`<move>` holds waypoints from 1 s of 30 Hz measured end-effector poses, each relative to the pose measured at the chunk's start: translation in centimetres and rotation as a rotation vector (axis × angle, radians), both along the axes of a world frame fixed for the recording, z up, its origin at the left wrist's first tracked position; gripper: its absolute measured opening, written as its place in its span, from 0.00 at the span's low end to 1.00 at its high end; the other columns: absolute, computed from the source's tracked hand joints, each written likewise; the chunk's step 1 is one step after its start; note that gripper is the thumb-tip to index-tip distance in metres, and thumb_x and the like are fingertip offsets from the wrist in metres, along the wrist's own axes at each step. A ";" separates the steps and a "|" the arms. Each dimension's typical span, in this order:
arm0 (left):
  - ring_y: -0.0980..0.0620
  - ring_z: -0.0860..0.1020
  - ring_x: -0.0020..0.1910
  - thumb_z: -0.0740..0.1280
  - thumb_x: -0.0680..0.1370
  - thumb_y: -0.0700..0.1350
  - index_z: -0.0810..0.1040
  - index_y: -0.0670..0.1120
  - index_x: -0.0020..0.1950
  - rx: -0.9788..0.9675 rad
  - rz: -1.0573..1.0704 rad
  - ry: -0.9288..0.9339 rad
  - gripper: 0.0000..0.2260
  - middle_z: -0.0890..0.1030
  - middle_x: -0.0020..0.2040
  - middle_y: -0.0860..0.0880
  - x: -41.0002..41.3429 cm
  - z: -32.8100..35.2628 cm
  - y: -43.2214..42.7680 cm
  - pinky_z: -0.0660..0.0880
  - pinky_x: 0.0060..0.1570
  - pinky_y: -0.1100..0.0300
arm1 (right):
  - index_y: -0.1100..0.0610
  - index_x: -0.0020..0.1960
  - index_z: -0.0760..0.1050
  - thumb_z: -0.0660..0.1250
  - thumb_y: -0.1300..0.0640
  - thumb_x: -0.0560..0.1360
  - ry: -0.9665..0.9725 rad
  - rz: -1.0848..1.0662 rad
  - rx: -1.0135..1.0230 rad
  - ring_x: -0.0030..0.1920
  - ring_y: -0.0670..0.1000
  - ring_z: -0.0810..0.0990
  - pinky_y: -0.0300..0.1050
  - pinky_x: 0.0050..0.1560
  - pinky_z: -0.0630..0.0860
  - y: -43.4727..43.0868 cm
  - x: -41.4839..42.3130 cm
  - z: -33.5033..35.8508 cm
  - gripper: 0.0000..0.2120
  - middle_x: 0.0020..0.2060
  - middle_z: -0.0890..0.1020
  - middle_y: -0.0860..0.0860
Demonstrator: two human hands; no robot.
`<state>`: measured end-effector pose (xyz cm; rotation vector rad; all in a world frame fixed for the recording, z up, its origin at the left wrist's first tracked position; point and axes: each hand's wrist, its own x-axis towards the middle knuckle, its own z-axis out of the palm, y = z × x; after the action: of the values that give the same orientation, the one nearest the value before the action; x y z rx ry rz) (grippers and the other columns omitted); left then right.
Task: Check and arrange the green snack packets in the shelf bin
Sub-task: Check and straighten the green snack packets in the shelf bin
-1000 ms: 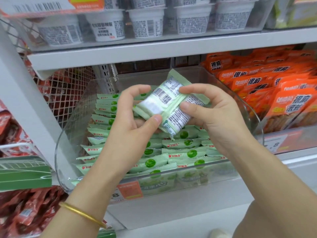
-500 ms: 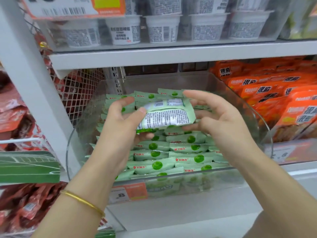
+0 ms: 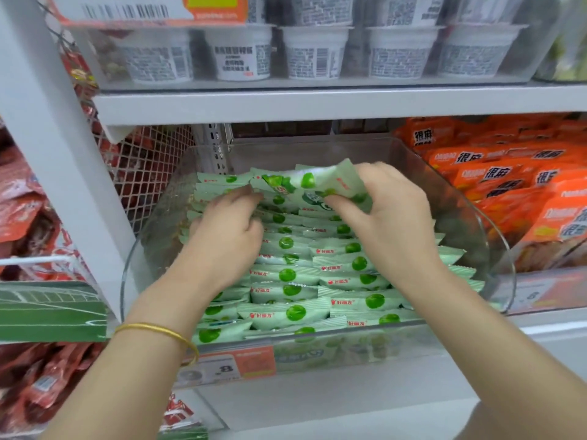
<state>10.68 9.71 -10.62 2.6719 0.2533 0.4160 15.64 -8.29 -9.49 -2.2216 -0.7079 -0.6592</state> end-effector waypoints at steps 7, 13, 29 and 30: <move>0.48 0.62 0.71 0.52 0.80 0.47 0.62 0.47 0.72 0.181 0.009 0.195 0.20 0.63 0.74 0.49 0.5 -0.9 0.0 0.52 0.71 0.45 | 0.56 0.46 0.70 0.67 0.47 0.74 0.057 -0.053 -0.185 0.45 0.59 0.77 0.48 0.37 0.70 4.1 1.7 0.9 0.12 0.43 0.78 0.53; 0.45 0.64 0.69 0.53 0.80 0.46 0.64 0.45 0.71 0.191 0.033 0.212 0.19 0.66 0.71 0.47 -0.1 -0.8 -0.3 0.56 0.69 0.48 | 0.55 0.52 0.71 0.67 0.54 0.75 0.148 -0.009 -0.429 0.47 0.57 0.75 0.44 0.39 0.65 5.5 2.7 1.7 0.09 0.43 0.72 0.52; 0.43 0.68 0.64 0.56 0.78 0.43 0.70 0.42 0.66 0.115 0.044 0.196 0.17 0.72 0.64 0.43 -0.3 -0.3 -0.2 0.63 0.63 0.52 | 0.58 0.61 0.73 0.67 0.63 0.74 0.276 -0.123 -0.682 0.44 0.55 0.68 0.45 0.43 0.67 8.4 3.4 4.6 0.16 0.44 0.69 0.53; 0.43 0.68 0.63 0.56 0.77 0.44 0.70 0.41 0.65 0.108 0.042 0.193 0.17 0.72 0.63 0.43 -0.2 -0.4 -0.2 0.65 0.63 0.51 | 0.58 0.61 0.73 0.68 0.63 0.74 0.264 -0.132 -0.685 0.44 0.56 0.70 0.44 0.43 0.67 8.4 3.4 4.5 0.15 0.46 0.72 0.54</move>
<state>10.44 9.54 -11.00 2.8201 0.3540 0.1893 19.05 0.14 -5.03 -2.9300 -0.7236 -0.1743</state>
